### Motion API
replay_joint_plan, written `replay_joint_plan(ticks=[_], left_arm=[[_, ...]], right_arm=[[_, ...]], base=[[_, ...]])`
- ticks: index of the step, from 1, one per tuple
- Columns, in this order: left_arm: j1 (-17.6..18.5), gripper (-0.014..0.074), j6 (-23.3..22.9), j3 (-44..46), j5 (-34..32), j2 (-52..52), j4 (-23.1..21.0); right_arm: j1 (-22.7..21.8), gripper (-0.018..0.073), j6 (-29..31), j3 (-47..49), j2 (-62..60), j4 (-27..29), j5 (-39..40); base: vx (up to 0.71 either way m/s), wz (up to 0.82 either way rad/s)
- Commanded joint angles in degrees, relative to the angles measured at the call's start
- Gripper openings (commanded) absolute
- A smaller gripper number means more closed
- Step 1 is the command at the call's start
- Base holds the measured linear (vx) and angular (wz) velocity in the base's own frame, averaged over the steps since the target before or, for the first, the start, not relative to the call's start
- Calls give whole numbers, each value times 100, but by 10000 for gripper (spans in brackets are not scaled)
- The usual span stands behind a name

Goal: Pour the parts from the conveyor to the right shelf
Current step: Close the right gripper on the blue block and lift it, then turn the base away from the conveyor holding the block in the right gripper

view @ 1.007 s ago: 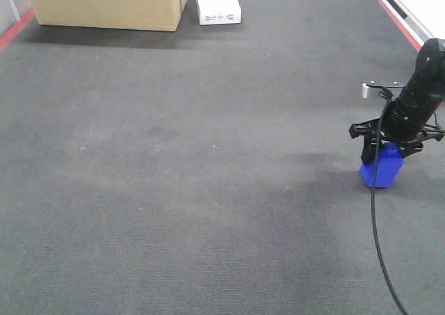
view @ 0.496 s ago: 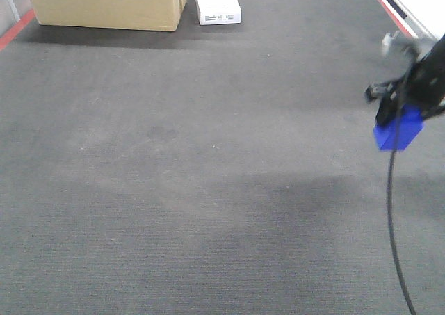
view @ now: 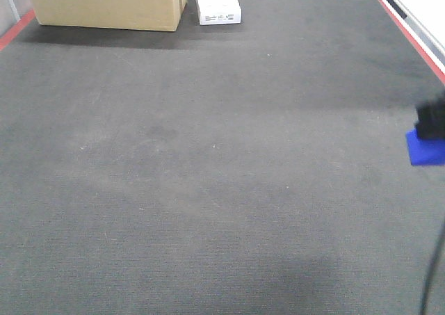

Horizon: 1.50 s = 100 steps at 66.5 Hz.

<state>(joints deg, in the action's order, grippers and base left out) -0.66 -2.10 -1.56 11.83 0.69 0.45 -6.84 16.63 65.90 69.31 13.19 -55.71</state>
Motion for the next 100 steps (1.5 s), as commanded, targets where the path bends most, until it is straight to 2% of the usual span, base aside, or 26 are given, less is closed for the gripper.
replay_joint_plan(ticks=[1,9,13,31,47,58,71,79,90,100], left_arm=[[37,-6,-49,110,-451,60,-45],[37,-6,-49,110,-451,60,-45],[37,-6,-49,110,-451,60,-45],[37,-6,-49,110,-451,60,-45],[37,-6,-49,110,-451,60,-45],[37,-6,-49,110,-451,60,-45],[37,-6,-49,110,-451,60,-45],[37,-6,-49,110,-451,60,-45],[37,-6,-49,110,-451,60,-45],[37,-6,-49,110,-451,60,-45]], right_arm=[[-6,-5,63,-729,-1009,153,1258],[-6,-5,63,-1832,-2107,153,2250],[-6,-5,63,-2314,-2622,153,2504],[-6,-5,63,-3521,-4001,176,2688],[-6,-5,169,-4113,-4997,265,3215],[-6,-5,316,-4485,-5533,265,3198],[-6,-5,1027,-4750,-5961,265,3500],[-6,-5,1093,-4758,-5963,323,3508],[-6,-5,868,-4758,-5963,698,3502],[-6,-5,828,-4758,-5963,1254,3486]], base=[[0,0],[0,0],[0,0],[0,0],[0,0],[0,0],[0,0],[0,0],[0,0],[0,0]])
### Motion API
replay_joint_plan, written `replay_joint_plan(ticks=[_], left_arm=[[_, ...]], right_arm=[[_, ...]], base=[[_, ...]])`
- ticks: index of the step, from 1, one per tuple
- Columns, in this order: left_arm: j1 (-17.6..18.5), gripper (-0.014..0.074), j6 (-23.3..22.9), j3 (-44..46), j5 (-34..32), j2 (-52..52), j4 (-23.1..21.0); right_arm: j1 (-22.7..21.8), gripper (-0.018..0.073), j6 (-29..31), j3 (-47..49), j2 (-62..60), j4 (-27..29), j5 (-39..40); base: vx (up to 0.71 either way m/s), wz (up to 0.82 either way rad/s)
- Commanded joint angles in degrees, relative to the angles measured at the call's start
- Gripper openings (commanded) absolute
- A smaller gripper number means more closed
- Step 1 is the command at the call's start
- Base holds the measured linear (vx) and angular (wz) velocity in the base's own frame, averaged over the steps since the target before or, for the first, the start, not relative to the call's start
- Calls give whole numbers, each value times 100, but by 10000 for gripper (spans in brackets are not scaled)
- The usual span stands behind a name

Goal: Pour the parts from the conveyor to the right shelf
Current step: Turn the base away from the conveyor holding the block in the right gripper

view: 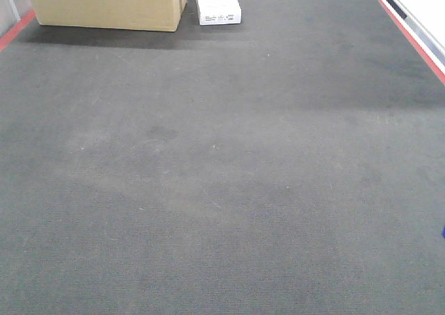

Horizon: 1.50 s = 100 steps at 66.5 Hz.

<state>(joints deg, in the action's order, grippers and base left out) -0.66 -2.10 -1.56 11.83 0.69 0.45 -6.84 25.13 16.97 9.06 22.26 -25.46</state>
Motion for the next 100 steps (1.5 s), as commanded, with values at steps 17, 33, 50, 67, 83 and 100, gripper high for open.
replay_joint_plan(ticks=[17,33,50,67,83,100], left_arm=[[37,-6,-49,110,-451,60,-45],[37,-6,-49,110,-451,60,-45],[37,-6,-49,110,-451,60,-45],[37,-6,-49,110,-451,60,-45],[37,-6,-49,110,-451,60,-45],[37,-6,-49,110,-451,60,-45]], right_arm=[[-6,-5,-23,135,62,560,460],[-6,-5,-23,135,62,566,460],[-6,-5,-23,135,62,571,466],[-6,-5,-23,135,62,571,466],[-6,-5,-23,135,62,571,466],[-6,-5,-23,135,62,571,466]], base=[[0,0],[0,0],[0,0],[0,0],[0,0],[-3,1]])
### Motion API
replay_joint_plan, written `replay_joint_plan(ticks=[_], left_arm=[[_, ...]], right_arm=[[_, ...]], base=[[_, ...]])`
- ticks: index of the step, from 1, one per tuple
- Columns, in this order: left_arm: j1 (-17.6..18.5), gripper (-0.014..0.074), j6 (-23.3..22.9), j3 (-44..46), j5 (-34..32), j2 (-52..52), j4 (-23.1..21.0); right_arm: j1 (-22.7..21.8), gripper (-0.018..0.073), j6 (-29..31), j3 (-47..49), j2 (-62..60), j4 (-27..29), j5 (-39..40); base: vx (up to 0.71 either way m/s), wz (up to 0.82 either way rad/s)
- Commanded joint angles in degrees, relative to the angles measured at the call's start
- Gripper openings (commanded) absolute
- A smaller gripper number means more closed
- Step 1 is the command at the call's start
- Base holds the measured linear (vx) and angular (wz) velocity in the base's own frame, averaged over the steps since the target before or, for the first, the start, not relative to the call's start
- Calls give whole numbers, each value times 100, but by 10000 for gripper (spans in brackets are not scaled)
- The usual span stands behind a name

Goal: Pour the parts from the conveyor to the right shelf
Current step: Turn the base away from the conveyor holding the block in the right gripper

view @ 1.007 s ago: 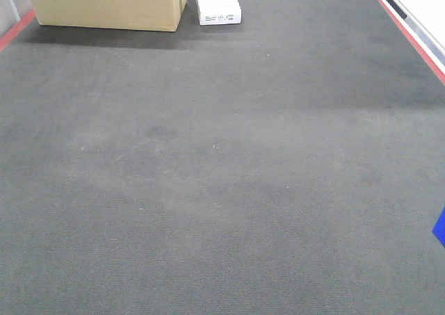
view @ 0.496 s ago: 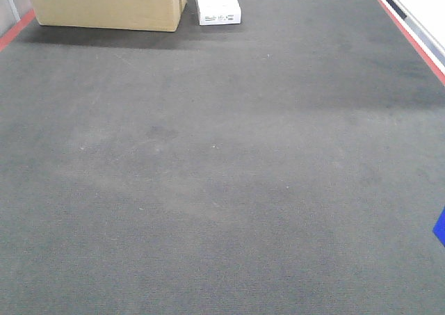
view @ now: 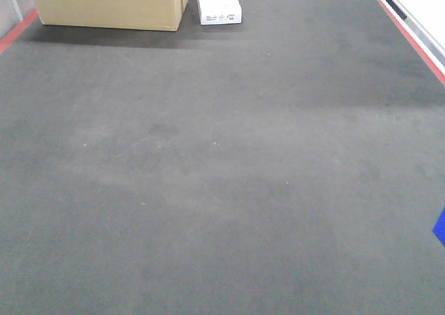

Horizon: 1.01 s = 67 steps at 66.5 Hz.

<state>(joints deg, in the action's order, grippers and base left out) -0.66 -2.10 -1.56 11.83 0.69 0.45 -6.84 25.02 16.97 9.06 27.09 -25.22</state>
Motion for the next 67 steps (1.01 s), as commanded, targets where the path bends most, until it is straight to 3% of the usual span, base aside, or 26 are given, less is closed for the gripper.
replay_joint_plan(ticks=[1,36,67], left_arm=[[37,-6,-49,110,-451,60,-45],[37,-6,-49,110,-451,60,-45],[37,-6,-49,110,-451,60,-45]], right_arm=[[-6,-5,-11,135,62,88,442],[-6,-5,-11,135,62,88,440],[-6,-5,-11,135,62,88,440]], base=[[-7,0],[-24,-19],[-38,-58]])
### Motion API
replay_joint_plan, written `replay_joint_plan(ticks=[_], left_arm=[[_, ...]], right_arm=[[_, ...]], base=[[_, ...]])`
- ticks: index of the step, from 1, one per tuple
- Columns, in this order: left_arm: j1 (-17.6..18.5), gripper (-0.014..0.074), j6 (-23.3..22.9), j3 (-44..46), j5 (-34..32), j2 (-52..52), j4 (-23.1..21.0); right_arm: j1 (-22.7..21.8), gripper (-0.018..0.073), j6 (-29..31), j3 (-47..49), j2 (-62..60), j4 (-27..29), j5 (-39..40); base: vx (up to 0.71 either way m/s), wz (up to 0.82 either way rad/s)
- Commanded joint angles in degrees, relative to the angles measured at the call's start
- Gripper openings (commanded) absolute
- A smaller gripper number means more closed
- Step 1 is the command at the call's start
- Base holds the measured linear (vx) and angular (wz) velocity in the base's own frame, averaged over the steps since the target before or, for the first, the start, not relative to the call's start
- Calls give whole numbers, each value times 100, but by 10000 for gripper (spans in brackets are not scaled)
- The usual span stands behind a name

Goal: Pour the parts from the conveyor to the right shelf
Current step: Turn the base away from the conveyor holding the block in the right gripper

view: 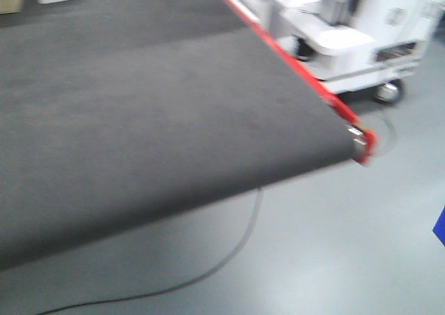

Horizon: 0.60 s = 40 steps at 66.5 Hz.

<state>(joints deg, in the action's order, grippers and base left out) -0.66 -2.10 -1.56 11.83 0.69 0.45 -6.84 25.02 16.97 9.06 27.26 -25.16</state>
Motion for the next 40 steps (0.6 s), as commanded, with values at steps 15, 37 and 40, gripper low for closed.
replay_joint_plan(ticks=[15,37,40], left_arm=[[37,-6,-49,110,-451,60,-45],[37,-6,-49,110,-451,60,-45],[37,-6,-49,110,-451,60,-45]], right_arm=[[-6,-5,-11,135,62,72,434],[-6,-5,-11,135,62,72,434],[-6,-5,-11,135,62,72,434]], base=[[-39,-68],[-33,-71],[-29,-74]])
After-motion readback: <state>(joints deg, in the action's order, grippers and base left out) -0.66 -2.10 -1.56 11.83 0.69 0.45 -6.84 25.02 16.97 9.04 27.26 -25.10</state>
